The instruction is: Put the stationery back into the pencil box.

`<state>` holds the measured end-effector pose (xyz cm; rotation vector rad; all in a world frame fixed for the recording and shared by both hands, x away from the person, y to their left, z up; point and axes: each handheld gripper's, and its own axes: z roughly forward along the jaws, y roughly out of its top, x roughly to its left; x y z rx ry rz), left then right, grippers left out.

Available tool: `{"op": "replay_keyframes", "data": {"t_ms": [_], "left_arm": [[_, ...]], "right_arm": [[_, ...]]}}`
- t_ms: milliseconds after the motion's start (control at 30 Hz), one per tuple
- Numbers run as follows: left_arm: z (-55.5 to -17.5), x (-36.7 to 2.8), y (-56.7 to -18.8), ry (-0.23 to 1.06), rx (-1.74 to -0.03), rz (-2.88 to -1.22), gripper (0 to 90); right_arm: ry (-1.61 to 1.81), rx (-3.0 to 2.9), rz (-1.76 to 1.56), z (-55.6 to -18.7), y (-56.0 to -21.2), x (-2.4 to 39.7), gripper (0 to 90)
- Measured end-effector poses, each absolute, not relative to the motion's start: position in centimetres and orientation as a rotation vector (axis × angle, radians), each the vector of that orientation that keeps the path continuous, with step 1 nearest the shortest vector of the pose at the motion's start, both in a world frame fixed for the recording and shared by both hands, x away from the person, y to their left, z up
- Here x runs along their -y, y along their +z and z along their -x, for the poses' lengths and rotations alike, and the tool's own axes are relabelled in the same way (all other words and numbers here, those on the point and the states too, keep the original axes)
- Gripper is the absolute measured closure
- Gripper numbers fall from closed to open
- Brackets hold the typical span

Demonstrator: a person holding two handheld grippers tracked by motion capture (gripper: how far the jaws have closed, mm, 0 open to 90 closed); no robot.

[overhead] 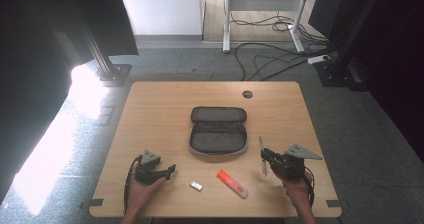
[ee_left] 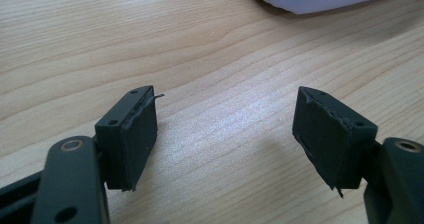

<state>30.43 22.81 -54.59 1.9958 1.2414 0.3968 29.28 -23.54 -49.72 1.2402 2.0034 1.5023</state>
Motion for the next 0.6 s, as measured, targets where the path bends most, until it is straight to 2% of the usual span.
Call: {"op": "replay_keyframes", "data": {"t_ms": [600], "left_arm": [[-30.7,-22.8,-54.6,0.389,-1.244,-2.004,26.7]], "right_arm": [[1.532,-1.992,-1.187,-30.9,-47.8,21.8,78.8]]}}
